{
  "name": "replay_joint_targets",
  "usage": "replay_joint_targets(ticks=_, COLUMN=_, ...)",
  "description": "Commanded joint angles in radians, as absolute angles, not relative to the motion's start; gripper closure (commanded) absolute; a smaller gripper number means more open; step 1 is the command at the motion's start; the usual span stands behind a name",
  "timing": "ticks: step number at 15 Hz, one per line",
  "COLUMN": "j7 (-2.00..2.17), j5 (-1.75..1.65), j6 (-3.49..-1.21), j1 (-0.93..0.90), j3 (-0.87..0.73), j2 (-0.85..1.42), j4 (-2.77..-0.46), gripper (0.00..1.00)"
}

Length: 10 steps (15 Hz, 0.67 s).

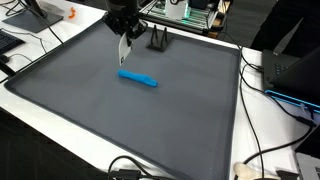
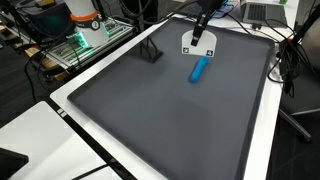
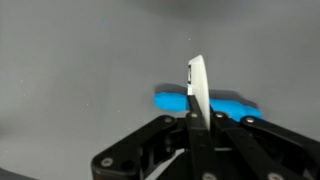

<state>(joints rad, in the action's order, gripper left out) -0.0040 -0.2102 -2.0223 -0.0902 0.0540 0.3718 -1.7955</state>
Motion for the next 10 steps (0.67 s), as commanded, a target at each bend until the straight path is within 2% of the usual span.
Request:
replay_joint_targets(ticks=1, j7=-0.072, j5=-0.188, j6=-1.978, j1=-0.095, j3=0.069, j2=0.422, j4=-1.736, gripper=0.99)
replay_joint_targets(ticks=10, j7=-0.068, j5=-0.102, j6=-1.924, j1=-0.124, j3=0.118, j2=0.465, j4=-1.687, gripper=0.99)
